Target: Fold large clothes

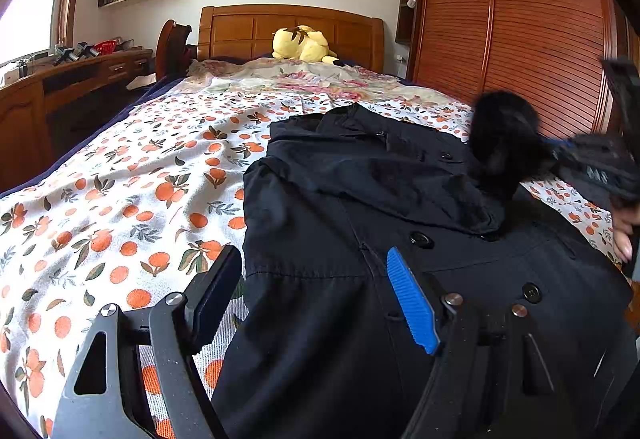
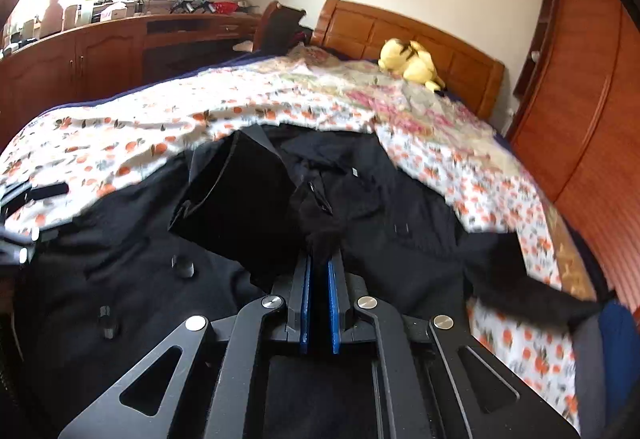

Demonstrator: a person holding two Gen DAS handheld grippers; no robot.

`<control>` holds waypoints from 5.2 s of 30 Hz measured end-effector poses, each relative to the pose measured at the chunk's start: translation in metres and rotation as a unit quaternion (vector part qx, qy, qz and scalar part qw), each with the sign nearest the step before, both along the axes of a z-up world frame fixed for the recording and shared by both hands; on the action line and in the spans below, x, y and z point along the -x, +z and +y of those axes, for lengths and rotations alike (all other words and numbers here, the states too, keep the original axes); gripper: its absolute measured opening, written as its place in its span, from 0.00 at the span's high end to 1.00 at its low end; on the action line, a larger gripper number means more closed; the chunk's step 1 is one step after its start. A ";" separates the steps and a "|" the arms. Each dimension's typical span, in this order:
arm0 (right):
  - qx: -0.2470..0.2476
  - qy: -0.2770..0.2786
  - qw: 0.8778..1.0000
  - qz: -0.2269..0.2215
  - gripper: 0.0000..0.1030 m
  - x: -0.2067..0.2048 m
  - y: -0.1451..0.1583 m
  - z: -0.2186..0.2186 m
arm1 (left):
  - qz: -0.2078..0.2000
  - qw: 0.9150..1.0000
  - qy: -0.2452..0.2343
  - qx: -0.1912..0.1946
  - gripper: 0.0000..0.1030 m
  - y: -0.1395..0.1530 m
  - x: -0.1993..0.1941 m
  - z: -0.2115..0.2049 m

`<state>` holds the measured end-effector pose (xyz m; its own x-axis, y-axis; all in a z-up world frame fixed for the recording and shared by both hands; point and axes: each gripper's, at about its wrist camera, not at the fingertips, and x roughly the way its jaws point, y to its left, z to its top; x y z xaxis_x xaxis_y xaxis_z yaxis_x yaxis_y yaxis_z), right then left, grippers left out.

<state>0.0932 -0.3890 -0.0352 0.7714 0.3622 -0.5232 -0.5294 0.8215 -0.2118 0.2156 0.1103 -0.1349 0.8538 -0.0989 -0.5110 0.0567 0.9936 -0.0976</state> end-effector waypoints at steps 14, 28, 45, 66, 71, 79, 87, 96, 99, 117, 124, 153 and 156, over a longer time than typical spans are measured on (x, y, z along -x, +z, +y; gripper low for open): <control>-0.014 -0.075 0.994 0.076 0.93 0.032 -0.035 -0.082 | 0.002 1.000 0.006 -0.004 0.26 -0.001 -0.001 -0.002; -0.018 -0.064 0.998 0.018 0.48 0.093 0.006 -0.076 | 0.002 1.000 0.005 -0.009 0.26 -0.003 -0.002 -0.003; -0.004 -0.006 1.000 0.010 0.37 0.107 0.010 -0.050 | -0.030 0.999 -0.022 -0.024 0.26 0.024 0.013 -0.037; 0.021 -0.019 0.991 0.127 0.83 0.037 -0.024 -0.070 | -0.023 0.998 -0.060 -0.021 0.26 0.025 0.001 -0.070; 0.016 -0.018 0.993 0.112 0.91 0.034 -0.016 -0.079 | -0.022 0.997 -0.068 -0.029 0.26 0.025 -0.004 -0.081; 0.034 -0.114 0.992 0.033 0.69 0.039 0.017 -0.114 | -0.019 0.996 -0.077 -0.031 0.26 0.024 -0.006 -0.094; 0.002 -0.093 0.994 0.052 0.53 0.021 0.008 -0.107 | -0.016 0.996 -0.078 -0.034 0.26 0.023 -0.008 -0.097; -0.002 -0.075 0.989 0.129 0.53 -0.042 -0.021 -0.102 | -0.011 0.996 -0.077 -0.035 0.26 0.020 -0.010 -0.097; 0.010 -0.070 0.985 0.155 0.53 -0.055 -0.044 -0.097 | -0.011 0.996 -0.078 -0.036 0.26 0.019 -0.010 -0.097; -0.045 -0.075 0.992 0.094 0.28 -0.061 -0.012 -0.157 | -0.003 0.996 -0.082 -0.035 0.26 0.016 -0.017 -0.098; -0.029 -0.166 0.979 0.116 0.27 -0.131 -0.027 -0.222 | 0.001 0.996 -0.083 -0.034 0.26 0.015 -0.019 -0.099; -0.100 -0.293 0.945 0.110 0.95 -0.244 -0.056 -0.267 | 0.021 0.995 -0.094 -0.034 0.26 0.008 -0.032 -0.107; -0.103 -0.266 0.956 0.072 0.96 -0.230 -0.028 -0.250 | 0.019 0.995 -0.093 -0.036 0.26 0.009 -0.031 -0.107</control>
